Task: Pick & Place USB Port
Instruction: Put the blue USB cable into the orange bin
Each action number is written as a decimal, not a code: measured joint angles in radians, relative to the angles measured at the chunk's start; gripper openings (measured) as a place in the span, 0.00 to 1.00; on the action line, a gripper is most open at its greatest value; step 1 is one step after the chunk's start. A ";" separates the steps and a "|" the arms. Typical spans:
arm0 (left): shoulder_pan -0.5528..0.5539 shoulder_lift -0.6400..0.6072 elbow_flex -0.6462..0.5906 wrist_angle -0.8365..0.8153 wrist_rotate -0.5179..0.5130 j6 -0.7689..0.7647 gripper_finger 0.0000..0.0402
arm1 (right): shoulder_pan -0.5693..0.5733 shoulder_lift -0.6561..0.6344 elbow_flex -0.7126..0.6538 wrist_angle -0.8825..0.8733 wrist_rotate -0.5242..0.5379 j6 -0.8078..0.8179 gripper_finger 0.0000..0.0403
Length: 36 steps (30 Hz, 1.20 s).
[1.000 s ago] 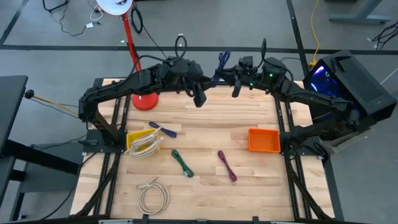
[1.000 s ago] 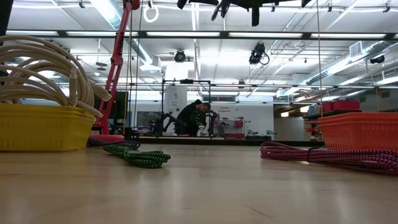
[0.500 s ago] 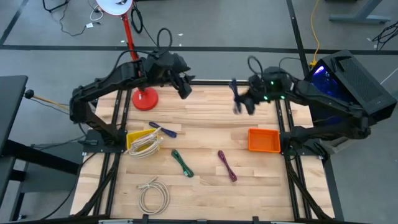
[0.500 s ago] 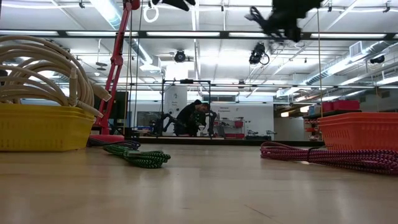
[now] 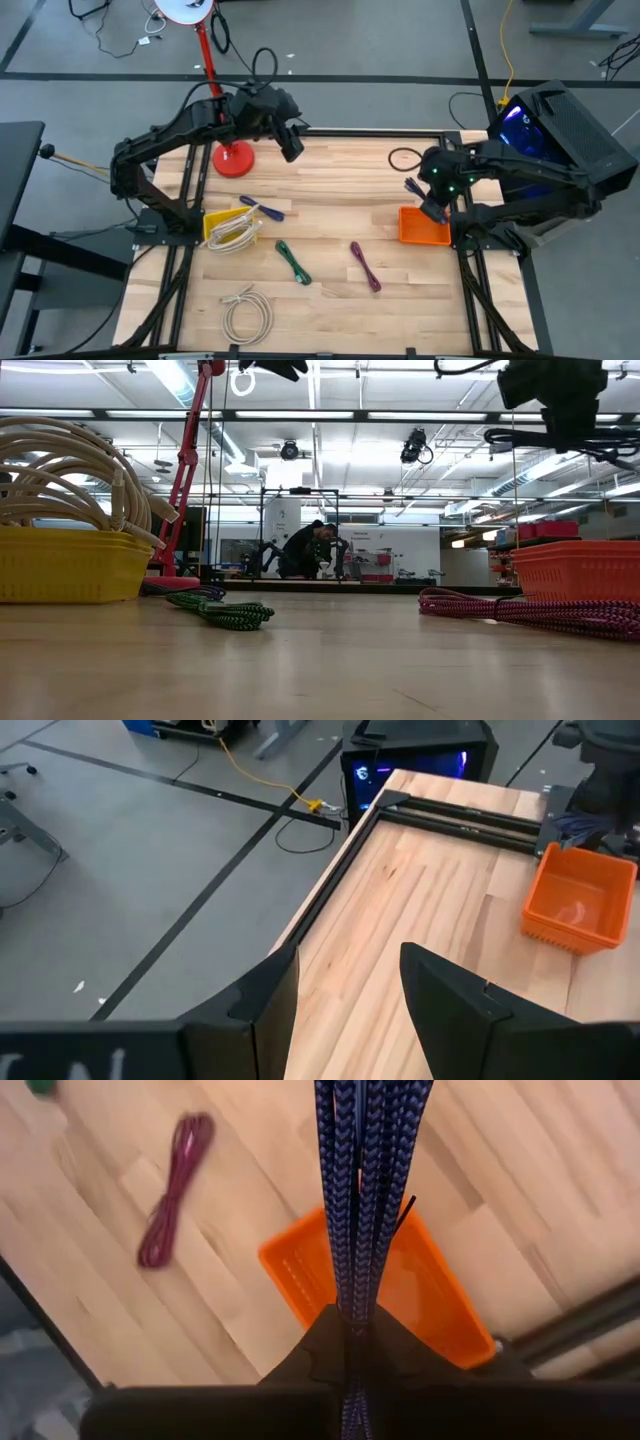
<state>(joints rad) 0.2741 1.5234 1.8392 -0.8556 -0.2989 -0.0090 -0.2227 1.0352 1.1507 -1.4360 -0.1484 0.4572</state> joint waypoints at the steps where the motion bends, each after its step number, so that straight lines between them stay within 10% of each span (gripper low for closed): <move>1: 0.000 0.000 0.000 -0.007 0.000 0.000 0.45 | 0.006 0.003 0.000 -0.005 0.002 0.001 0.03; 16: -0.003 0.001 0.000 -0.141 -0.004 -0.006 0.45 | 0.057 0.009 -0.359 0.160 -0.071 0.033 0.03; 36: 0.000 0.001 0.000 -0.091 -0.004 -0.005 0.45 | 0.057 0.008 -0.383 0.170 -0.070 0.005 0.12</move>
<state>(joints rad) 0.2741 1.5242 1.8392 -0.9463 -0.3031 -0.0139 -0.1661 1.0435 0.7681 -1.2655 -0.2181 0.4625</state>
